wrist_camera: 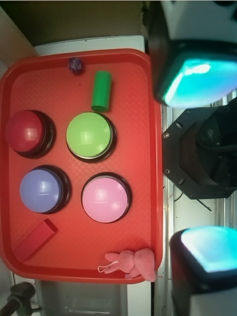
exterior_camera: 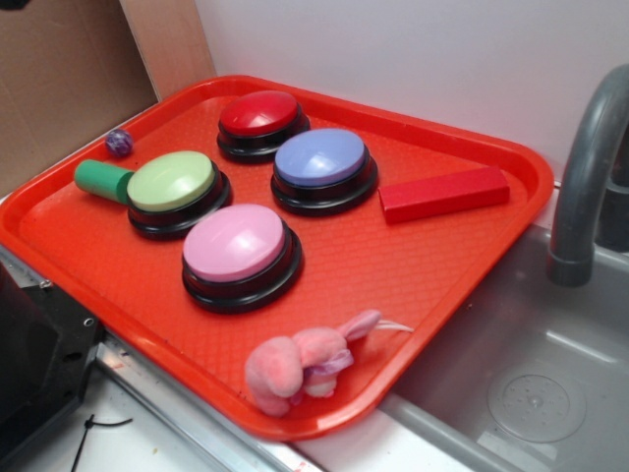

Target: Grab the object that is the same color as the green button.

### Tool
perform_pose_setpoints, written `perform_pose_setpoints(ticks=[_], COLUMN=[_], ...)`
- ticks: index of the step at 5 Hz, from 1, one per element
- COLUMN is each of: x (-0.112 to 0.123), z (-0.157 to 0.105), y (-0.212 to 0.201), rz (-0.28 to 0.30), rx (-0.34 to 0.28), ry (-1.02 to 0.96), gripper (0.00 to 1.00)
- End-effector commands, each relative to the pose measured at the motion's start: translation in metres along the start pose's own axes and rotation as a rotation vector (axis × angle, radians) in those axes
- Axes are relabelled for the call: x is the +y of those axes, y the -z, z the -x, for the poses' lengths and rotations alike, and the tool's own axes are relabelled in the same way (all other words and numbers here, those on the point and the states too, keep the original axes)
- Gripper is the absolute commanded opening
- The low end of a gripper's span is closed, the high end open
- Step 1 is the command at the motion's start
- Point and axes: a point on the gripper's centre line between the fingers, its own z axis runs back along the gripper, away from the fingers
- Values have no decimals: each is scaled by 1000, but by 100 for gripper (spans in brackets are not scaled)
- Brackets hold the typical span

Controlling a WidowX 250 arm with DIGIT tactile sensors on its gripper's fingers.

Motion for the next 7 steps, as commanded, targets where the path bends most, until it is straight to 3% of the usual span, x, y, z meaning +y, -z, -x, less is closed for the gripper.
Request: perform_pose_setpoints(ticks=[1, 2, 3, 5, 6, 7], x=[0, 19, 45, 90, 108, 123], z=[0, 7, 9, 13, 9, 4], y=[0, 9, 27, 55, 80, 100], rz=[0, 20, 4, -29, -133, -197], rx=[0, -48, -46, -98, -124, -193], ry=[0, -219, -436, -838, -1028, -1186], gripper=[100, 100, 100, 100, 100, 100])
